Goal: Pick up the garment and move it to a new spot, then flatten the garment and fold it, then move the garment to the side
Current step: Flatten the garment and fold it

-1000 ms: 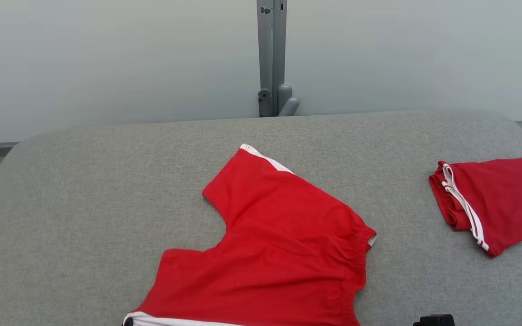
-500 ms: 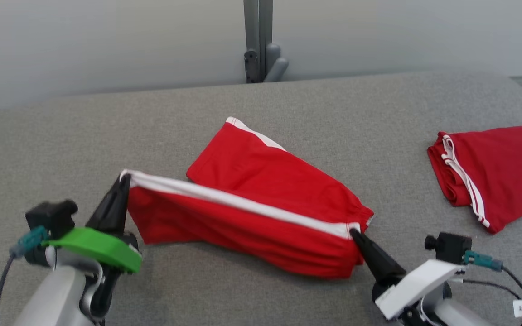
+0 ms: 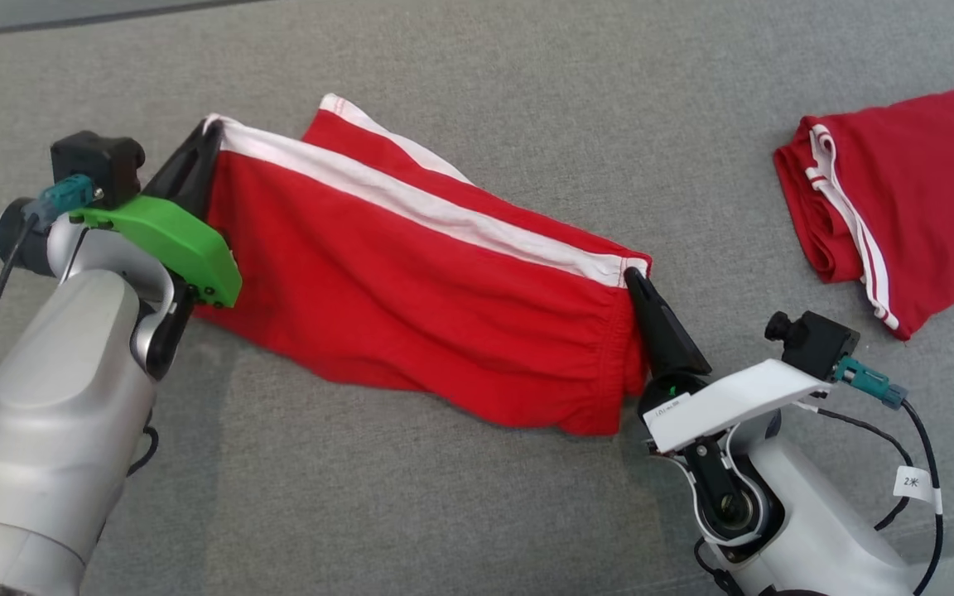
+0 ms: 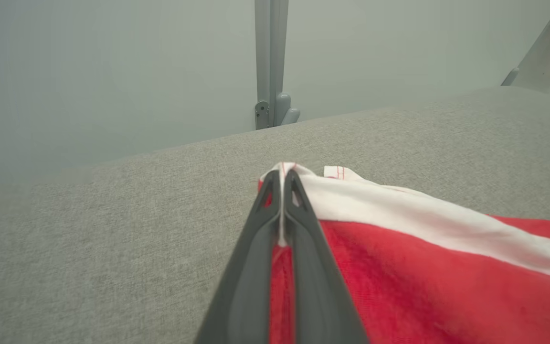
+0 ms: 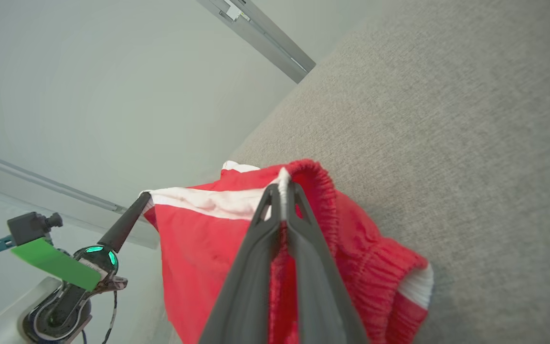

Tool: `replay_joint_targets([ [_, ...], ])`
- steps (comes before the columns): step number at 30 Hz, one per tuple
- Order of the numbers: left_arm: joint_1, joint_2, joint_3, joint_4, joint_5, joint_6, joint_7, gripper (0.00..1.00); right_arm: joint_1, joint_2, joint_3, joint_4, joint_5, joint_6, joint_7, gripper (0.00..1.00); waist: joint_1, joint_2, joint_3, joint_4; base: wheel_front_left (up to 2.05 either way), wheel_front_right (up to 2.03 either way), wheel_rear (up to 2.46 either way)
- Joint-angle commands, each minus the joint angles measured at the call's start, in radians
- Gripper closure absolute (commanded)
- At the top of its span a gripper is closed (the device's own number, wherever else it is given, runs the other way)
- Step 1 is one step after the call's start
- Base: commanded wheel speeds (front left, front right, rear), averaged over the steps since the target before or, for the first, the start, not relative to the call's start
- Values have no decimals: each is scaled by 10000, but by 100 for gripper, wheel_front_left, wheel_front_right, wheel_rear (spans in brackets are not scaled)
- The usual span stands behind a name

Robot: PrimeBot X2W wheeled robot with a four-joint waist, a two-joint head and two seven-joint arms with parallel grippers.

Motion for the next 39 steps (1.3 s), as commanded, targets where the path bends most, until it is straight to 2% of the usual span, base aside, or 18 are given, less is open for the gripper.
replay_joint_targets([
  [1,-337,-12,-93,207,104,28,-50,100,-87,117,-112,25,-194,0,-21,100,-1,0,1140,-939,0,0,0],
  [9,-1429,-125,-620,1402,259,28,-236,100,18,616,-924,-108,-954,-1,-23,100,-1,0,1444,-1222,0,0,0],
  [14,-1764,-215,-751,1990,395,28,-295,100,-97,752,-680,-142,-1173,-1,-21,100,-1,0,1486,-1287,0,0,0],
  [21,-1824,-341,-624,1984,622,28,-293,100,-60,788,-551,-29,-1489,-1,-21,100,-1,0,1421,-1225,0,0,0],
  [22,-1754,-372,-597,1961,672,28,-294,100,-47,793,-548,-3,-1571,-1,-21,84,-1,0,1381,-1212,0,0,0],
  [23,-1674,-403,-569,1937,726,28,-297,85,-22,797,-533,14,-1585,0,-21,61,-1,0,1339,-1202,0,0,0],
  [24,-1606,-415,-532,1894,777,28,-297,54,-15,800,-544,29,-1702,0,-21,35,-1,0,1288,-1188,0,0,0],
  [25,-1570,-411,-461,1826,823,28,-296,0,-10,799,-613,49,-1834,-1,-21,0,-1,0,1240,-1175,0,0,0],
  [29,-1339,-470,-130,1492,937,47,-296,0,94,804,-994,155,-2451,0,-21,0,-1,0,1009,-1088,0,0,0],
  [33,-930,-487,325,1282,1011,79,-289,0,329,786,-1832,288,-3367,-1,-21,0,-1,0,758,-1008,0,0,0],
  [39,-238,-557,526,1463,1155,53,-290,0,681,804,-3010,133,-5265,0,-23,0,-1,0,427,-914,0,0,0],
])
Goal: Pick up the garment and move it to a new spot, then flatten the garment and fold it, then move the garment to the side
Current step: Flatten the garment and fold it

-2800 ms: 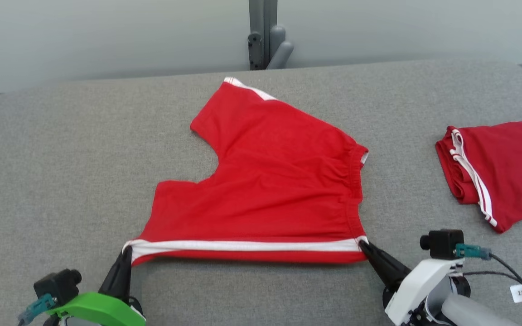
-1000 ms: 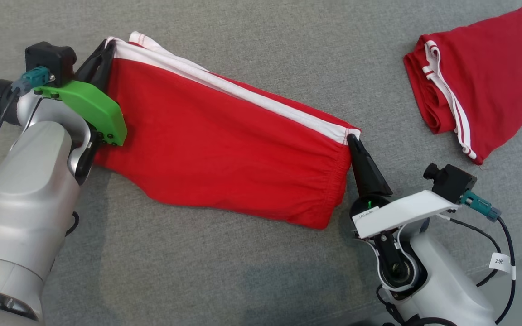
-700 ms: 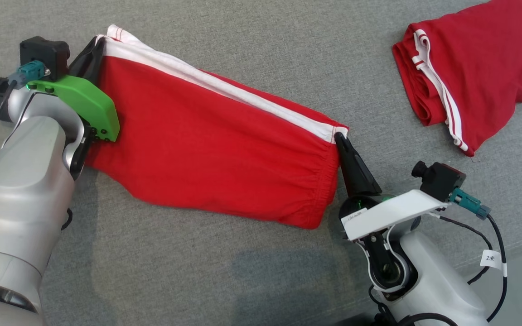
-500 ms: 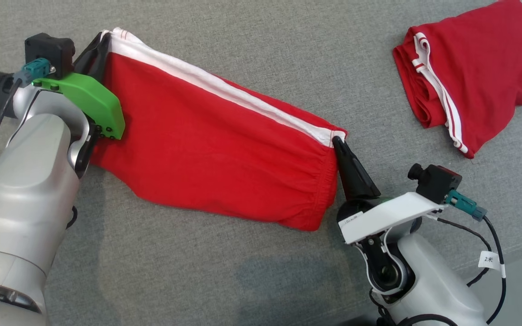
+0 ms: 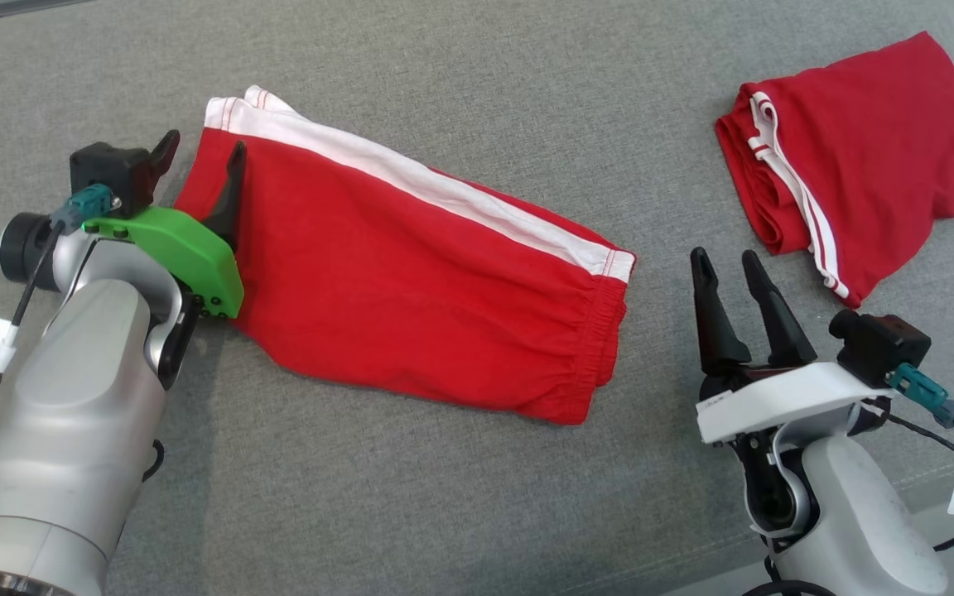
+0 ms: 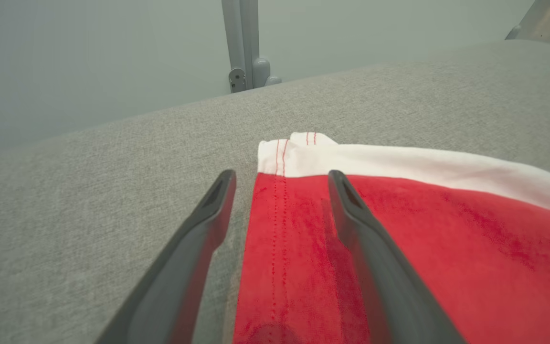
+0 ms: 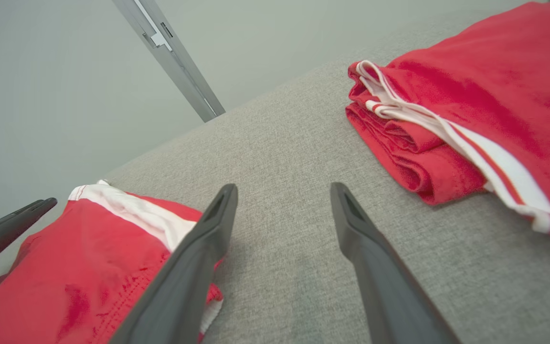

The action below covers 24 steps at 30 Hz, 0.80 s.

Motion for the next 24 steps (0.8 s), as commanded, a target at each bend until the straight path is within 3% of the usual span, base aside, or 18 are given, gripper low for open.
replay_joint_targets([
  [1,219,15,71,136,-10,-8,-27,0,213,-20,-234,-78,-402,0,-23,0,-1,0,-147,57,0,0,0],
  [6,513,31,216,609,-36,31,-27,0,407,-22,-745,-240,-1151,-1,-23,0,-1,0,-244,30,0,0,0],
  [15,473,-336,-64,1539,-469,-50,573,0,657,-21,-824,-215,-1355,0,-21,0,-1,0,-336,-67,0,0,0],
  [16,483,-383,-136,1562,-509,-53,678,9,671,-23,-826,-194,-1316,0,-23,0,-1,0,-357,-78,0,0,0],
  [17,503,-406,-219,1559,-566,-55,787,60,677,-23,-813,-176,-1296,0,-23,0,-1,0,-385,-87,0,0,0],
  [18,540,-422,-287,1550,-643,-57,873,93,685,-23,-797,-166,-1293,0,-22,0,-1,0,-419,-94,0,0,0],
  [19,607,-445,-343,1502,-757,-58,967,100,697,-21,-770,-167,-1252,-1,-23,0,-1,0,-462,-102,0,0,0],
  [24,826,-347,-531,1315,-1124,-57,938,100,772,-21,-712,-164,-1149,0,-22,0,-1,0,-708,-83,0,0,0],
])
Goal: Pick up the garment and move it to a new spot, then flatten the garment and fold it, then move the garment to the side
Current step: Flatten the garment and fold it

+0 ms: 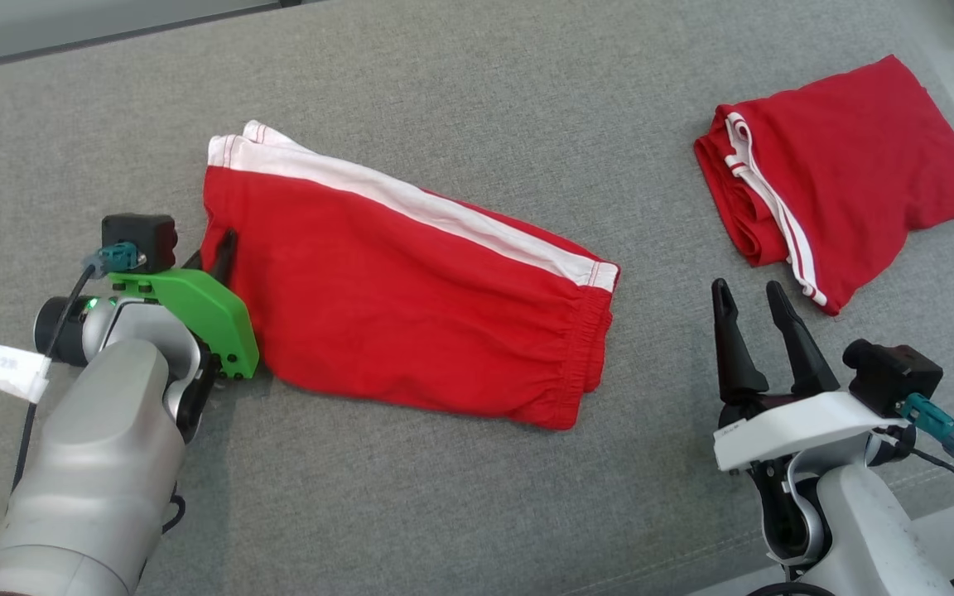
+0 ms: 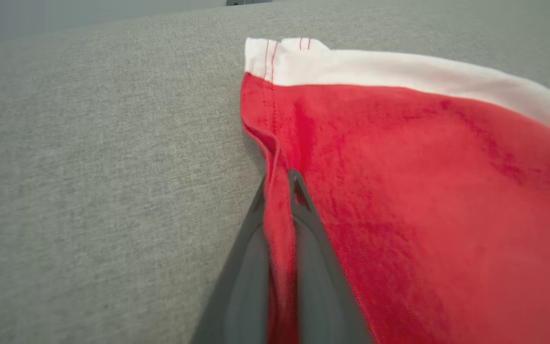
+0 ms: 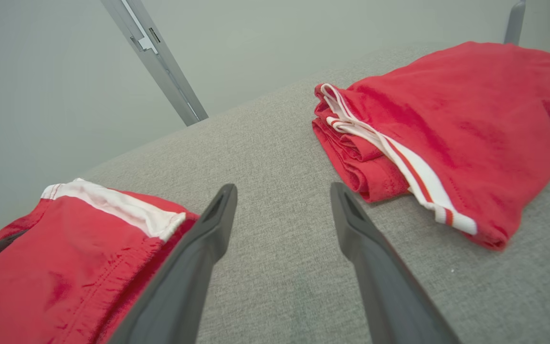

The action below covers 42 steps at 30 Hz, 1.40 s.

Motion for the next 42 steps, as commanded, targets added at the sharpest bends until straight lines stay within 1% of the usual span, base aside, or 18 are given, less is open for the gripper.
replay_joint_targets([
  [1,269,64,-35,43,-33,-44,-52,100,123,-21,18,17,65,0,-22,0,0,0,-177,35,0,0,0],
  [4,484,59,66,171,-306,-34,-356,100,310,-24,30,101,102,-1,-22,0,0,0,-541,124,0,0,0],
  [9,1184,-143,404,455,-668,1,-779,100,657,-24,-117,273,128,0,-23,0,0,0,-1370,404,0,0,0],
  [14,2063,-396,708,425,-850,275,-939,100,1150,-23,-307,463,93,0,-22,0,0,0,-2176,787,0,0,0],
  [18,2874,-395,1172,-210,-802,690,-944,100,1452,-28,-392,511,-3,0,-23,0,0,0,-2650,1028,0,0,0],
  [24,4422,-565,1980,-1478,-280,1253,-950,100,1776,-28,-543,426,-430,-1,-23,0,0,0,-3036,1307,0,0,0],
  [29,5065,-668,2419,-2022,163,1394,-950,100,1873,-25,-490,385,-680,0,-23,0,0,0,-3093,1390,0,0,0],
  [30,5163,-672,2529,-2212,330,1405,-952,92,1890,-31,-514,372,-708,0,-23,0,0,0,-3093,1410,0,0,0],
  [31,5259,-700,2653,-2427,431,1432,-950,55,1909,-31,-549,351,-731,-1,-23,0,0,0,-3095,1437,0,0,0],
  [32,5395,-733,2778,-2592,551,1462,-950,0,1937,-29,-563,341,-760,0,-23,0,0,0,-3101,1464,0,0,0],
  [36,5786,-798,3282,-3249,1180,1535,-943,0,1965,-28,-619,371,-851,0,-22,0,0,0,-3132,1576,0,0,0],
  [42,6480,-905,3999,-4419,2403,1715,-944,0,1984,-26,-553,330,-934,-1,-22,0,0,0,-3167,1876,0,0,0],
])
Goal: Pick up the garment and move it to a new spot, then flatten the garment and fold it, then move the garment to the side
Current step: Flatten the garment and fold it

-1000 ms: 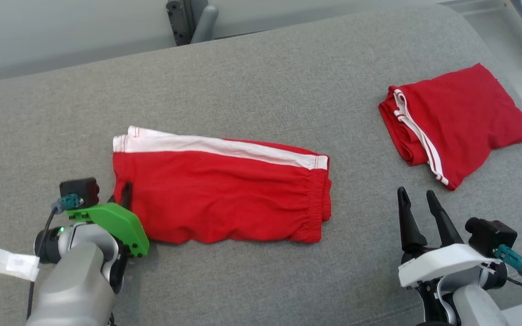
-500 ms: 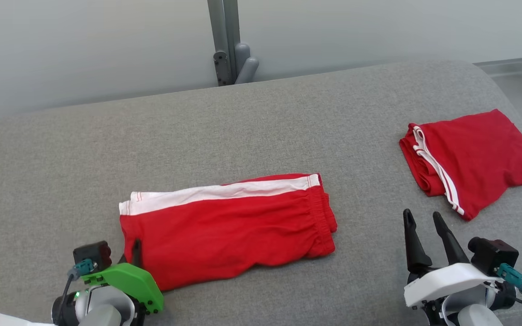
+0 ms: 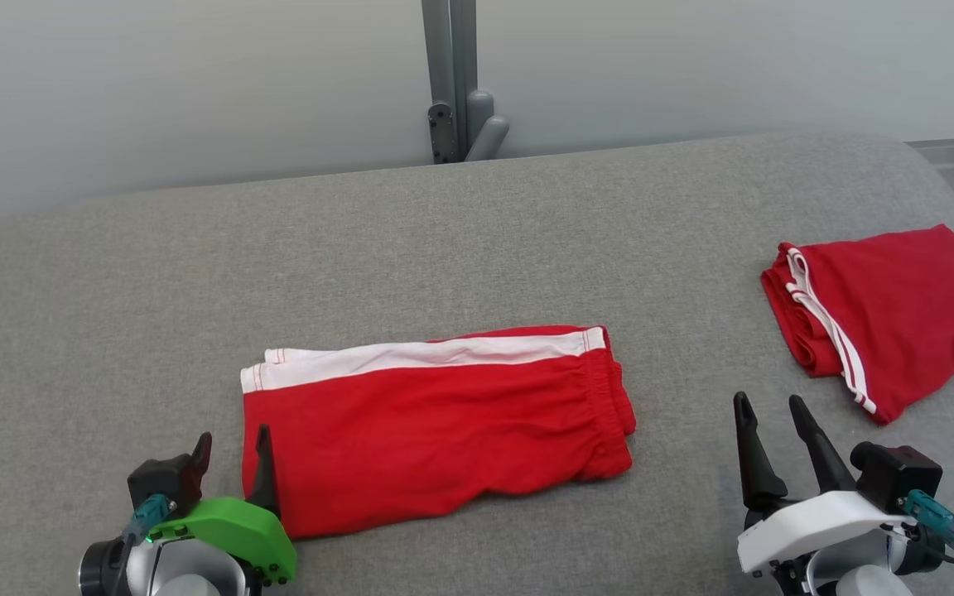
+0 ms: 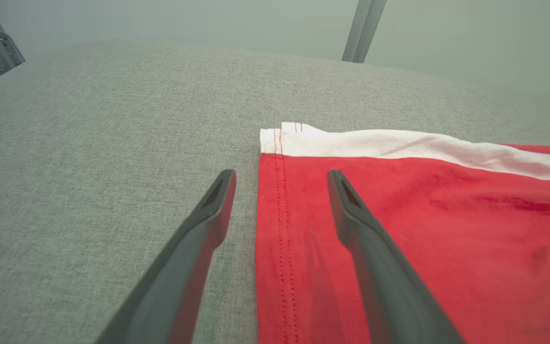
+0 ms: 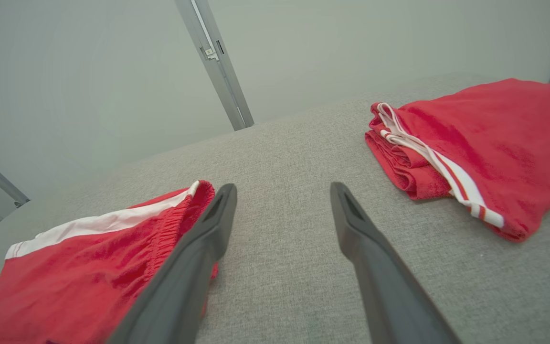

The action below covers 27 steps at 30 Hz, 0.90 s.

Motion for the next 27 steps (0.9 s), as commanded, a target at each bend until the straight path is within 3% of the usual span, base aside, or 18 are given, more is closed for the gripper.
replay_joint_targets([
  [1,177,-11,22,-61,102,31,-27,0,77,-34,-5,-39,-27,-3,-22,0,0,0,-13,98,0,0,0],
  [17,1783,-679,1371,-2061,1910,-463,-28,0,-681,-37,325,321,-230,-1,-22,0,0,0,192,1554,0,0,0],
  [27,1661,-864,1456,-2207,2222,-771,-28,0,-1650,-40,146,1864,-498,-3,-23,0,0,0,746,2471,0,0,0],
])
